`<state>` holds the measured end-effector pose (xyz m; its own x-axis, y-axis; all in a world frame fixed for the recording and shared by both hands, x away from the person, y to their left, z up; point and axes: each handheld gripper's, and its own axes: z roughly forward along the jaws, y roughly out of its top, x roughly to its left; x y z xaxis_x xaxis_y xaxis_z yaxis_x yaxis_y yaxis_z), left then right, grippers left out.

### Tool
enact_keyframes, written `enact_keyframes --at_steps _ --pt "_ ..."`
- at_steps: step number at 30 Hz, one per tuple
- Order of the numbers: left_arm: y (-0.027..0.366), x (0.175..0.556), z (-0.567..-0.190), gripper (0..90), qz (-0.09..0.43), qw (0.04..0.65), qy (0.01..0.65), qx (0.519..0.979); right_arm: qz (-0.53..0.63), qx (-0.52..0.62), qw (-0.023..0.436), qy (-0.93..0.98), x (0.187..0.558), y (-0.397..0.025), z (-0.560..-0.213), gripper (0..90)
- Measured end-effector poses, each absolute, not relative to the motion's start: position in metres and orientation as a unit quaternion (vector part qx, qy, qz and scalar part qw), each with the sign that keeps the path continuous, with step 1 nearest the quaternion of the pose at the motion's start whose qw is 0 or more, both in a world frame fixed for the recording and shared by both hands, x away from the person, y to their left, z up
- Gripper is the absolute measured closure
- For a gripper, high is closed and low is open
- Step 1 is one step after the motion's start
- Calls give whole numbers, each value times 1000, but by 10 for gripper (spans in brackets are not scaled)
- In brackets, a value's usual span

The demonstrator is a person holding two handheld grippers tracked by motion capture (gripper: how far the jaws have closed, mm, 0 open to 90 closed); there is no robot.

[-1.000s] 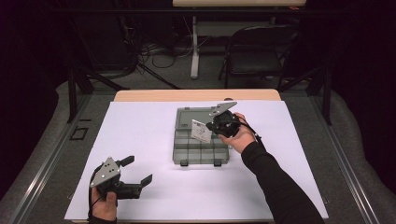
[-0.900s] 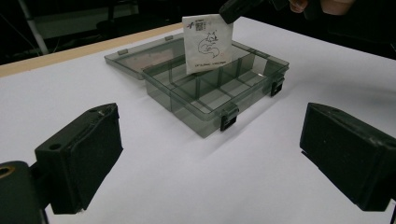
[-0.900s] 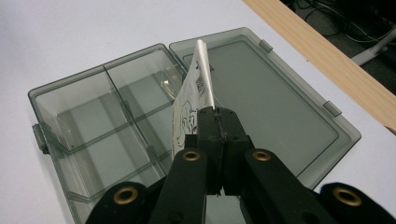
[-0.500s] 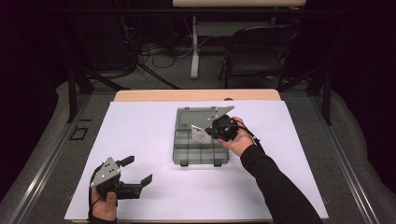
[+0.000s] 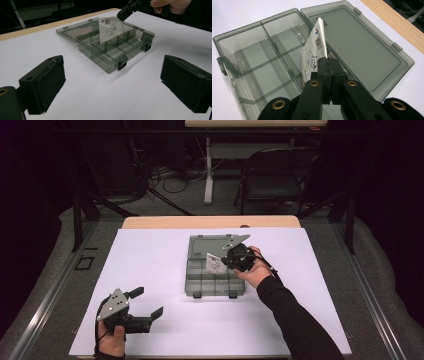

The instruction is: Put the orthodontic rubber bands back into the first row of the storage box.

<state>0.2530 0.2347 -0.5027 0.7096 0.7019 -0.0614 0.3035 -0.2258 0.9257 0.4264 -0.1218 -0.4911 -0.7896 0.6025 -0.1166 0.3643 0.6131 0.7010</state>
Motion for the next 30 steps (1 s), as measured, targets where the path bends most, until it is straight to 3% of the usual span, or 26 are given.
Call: enact_keyframes --at_steps 18,24,30 --pt "234 253 -503 58 188 527 332 760 336 282 174 882 428 -122 -493 861" --pt "234 253 -503 58 188 526 331 760 342 285 180 877 428 -122 -492 773" --pt "234 253 -503 58 189 525 330 761 341 300 187 871 428 -124 -490 624"
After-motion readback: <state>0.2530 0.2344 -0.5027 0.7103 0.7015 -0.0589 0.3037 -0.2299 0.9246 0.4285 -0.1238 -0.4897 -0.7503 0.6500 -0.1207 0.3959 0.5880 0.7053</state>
